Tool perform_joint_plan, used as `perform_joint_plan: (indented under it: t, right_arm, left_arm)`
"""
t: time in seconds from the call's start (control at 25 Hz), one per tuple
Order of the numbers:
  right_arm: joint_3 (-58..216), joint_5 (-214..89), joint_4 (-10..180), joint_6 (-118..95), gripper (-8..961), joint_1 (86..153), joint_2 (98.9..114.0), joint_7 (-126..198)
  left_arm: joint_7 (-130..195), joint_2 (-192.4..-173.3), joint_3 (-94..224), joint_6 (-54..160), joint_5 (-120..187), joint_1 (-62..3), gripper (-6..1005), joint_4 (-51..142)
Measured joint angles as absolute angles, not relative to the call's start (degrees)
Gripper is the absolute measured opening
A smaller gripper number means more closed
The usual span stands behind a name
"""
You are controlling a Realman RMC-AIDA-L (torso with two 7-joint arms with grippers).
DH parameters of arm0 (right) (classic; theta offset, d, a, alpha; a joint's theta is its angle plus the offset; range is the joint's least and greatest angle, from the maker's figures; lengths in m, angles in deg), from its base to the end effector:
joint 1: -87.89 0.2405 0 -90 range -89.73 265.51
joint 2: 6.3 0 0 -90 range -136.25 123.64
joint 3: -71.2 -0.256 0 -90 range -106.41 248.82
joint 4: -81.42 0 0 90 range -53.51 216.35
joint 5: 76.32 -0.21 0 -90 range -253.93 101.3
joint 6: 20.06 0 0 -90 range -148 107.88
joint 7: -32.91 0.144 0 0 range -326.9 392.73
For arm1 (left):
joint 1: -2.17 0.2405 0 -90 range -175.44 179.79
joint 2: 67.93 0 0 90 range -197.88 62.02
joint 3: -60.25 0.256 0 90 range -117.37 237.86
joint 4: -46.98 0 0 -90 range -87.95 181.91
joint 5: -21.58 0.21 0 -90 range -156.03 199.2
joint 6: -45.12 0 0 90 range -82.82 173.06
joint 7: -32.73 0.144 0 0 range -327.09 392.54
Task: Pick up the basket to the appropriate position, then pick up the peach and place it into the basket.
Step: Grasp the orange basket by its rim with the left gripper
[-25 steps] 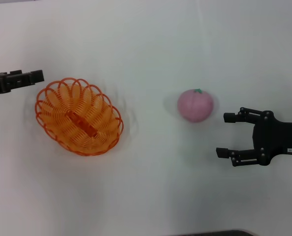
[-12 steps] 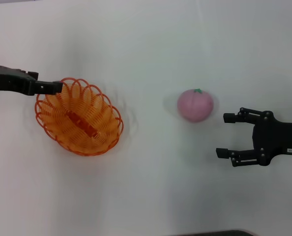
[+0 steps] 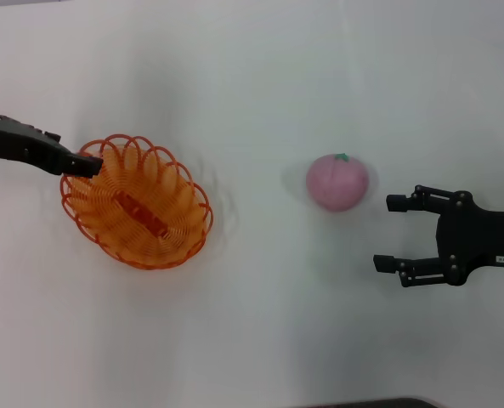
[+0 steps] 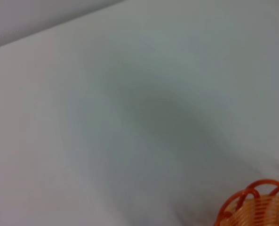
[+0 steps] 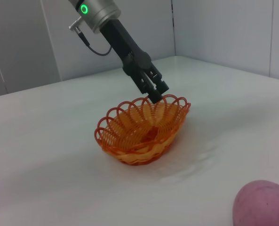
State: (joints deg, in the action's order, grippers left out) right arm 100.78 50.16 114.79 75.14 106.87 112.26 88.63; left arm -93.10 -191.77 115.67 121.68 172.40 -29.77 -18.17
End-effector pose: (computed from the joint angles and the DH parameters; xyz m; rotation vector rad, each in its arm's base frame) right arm 0.3385 0.2418 -0.0046 -2.7552 0.4709 0.5597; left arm -0.2553 0.3693 0.0124 -2.4630 -0.9947 0.2109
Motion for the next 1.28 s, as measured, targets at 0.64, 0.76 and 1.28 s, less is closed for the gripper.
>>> perform_joint_plan:
  t: [0.64,0.76,1.28]
  right_arm:
    - [100.82,50.16,114.82,74.86,950,106.93,112.26,88.58]
    - [100.82,50.16,114.82,74.79,950,106.95,112.26,88.58]
    - [100.6,50.16,115.52,74.77,950,106.97,112.3,88.56]
  left_arm:
    - [-93.11,-191.76,120.28,121.4,174.72,-32.4,811,-16.14]
    - [-93.0,-191.77,120.44,121.27,174.76,-32.41,811,-16.1]
    - [-93.5,-191.77,121.69,121.13,175.97,-32.74,440,-16.03]
